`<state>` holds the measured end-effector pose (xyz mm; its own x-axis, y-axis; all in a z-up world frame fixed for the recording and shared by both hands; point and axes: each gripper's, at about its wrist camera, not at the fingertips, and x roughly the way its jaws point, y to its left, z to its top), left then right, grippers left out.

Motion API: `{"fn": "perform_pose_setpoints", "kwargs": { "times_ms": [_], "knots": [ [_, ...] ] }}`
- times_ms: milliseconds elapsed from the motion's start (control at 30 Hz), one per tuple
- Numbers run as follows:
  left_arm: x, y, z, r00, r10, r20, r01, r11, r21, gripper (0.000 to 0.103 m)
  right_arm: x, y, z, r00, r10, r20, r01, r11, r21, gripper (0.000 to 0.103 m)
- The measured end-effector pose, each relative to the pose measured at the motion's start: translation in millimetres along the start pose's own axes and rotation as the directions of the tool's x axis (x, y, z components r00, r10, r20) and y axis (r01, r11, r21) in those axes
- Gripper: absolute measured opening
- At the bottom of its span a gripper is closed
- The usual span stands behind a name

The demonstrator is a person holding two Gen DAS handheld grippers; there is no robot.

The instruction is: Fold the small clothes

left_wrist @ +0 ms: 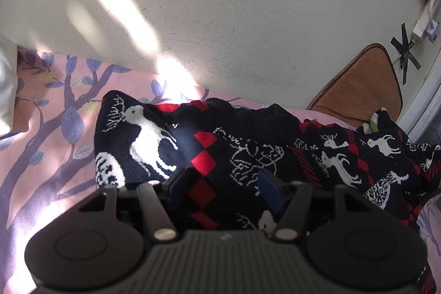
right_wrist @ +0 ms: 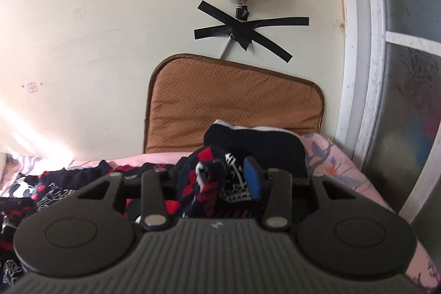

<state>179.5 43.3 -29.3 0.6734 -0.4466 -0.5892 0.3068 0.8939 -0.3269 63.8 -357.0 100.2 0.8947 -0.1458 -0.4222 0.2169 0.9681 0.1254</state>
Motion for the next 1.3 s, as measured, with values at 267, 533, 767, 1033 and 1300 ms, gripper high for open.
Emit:
{"fn": "perform_pose_setpoints", "kwargs": {
  "times_ms": [267, 533, 767, 1033, 1300],
  "knots": [
    [-1, 1, -1, 1.0, -0.003, 0.001, 0.003, 1.0, -0.002, 0.058, 2, 1, -66, 0.988, 0.08, -0.13, -0.056, 0.982, 0.182, 0.051],
    [-1, 0, -1, 1.0, -0.001, 0.0, 0.001, 1.0, 0.006, 0.059, 42, 45, -85, 0.969, -0.069, -0.236, 0.045, 0.993, -0.105, 0.049],
    [-2, 1, -1, 1.0, -0.007, 0.009, 0.007, 1.0, -0.009, 0.06, 22, 32, -53, 0.987, -0.057, -0.148, 0.052, 0.998, -0.041, 0.008],
    [-30, 11, 11, 0.995, -0.025, 0.095, 0.032, 0.998, -0.063, 0.061, -37, 29, 113, 0.984, 0.008, 0.18, -0.011, 1.0, 0.019, 0.008],
    [-71, 44, 28, 0.977, 0.033, 0.209, -0.004, 0.99, -0.141, 0.061, 5, 166, 166, 0.939, 0.332, 0.087, -0.321, 0.939, -0.126, 0.008]
  ]
}}
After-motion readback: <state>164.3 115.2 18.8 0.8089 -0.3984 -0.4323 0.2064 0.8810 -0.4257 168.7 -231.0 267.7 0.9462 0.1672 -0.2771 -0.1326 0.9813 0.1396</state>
